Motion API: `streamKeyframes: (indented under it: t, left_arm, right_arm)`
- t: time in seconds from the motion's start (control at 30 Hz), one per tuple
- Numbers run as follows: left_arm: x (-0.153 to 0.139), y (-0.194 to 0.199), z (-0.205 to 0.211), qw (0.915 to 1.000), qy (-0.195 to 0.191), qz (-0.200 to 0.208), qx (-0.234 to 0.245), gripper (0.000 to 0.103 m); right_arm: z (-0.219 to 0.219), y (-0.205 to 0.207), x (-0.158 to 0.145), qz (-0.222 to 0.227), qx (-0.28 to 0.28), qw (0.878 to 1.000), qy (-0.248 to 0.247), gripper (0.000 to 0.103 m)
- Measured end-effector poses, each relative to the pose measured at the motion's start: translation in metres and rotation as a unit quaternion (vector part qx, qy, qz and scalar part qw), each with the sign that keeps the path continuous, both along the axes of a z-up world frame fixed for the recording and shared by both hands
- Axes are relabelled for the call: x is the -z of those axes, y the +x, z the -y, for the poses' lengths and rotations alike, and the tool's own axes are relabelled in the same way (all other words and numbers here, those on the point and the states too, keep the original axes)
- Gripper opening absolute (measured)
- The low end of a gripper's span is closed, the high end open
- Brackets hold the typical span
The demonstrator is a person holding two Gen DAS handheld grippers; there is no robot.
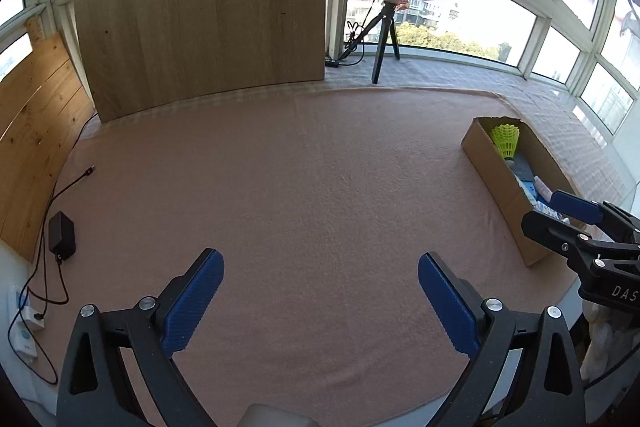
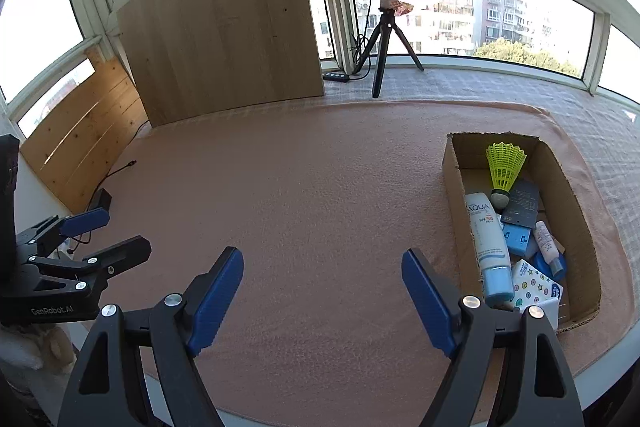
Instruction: Organize objects
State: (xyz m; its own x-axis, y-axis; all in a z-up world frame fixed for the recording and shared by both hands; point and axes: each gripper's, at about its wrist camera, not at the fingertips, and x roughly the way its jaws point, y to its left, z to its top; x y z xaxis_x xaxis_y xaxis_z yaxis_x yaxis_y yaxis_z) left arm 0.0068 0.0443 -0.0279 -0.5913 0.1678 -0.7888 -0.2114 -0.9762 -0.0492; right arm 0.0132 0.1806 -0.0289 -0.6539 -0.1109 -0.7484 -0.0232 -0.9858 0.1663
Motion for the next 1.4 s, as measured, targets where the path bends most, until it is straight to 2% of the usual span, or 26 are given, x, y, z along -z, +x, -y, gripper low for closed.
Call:
streamKeyframes:
  t: [0.23,0.47,1.4]
  left_arm:
    - [0.003,0.007,0.027,0.9997,0.005,-0.009,-0.020,0.101]
    - [0.004,0.006,0.038,0.9996,0.007,-0.008,-0.028,0.101]
    - [0.015,-0.012,0.038,0.9993,-0.001,0.002,-0.038,0.102]
  right_arm:
    - [0.026,0.004,0.002,-0.019,-0.004,1.000,0.009,0.078]
    - [0.032,0.001,0.001,-0.025,0.001,1.000,0.003,0.078]
    - [0.032,-0.008,0.009,-0.004,0.011,1.000,0.017,0.078]
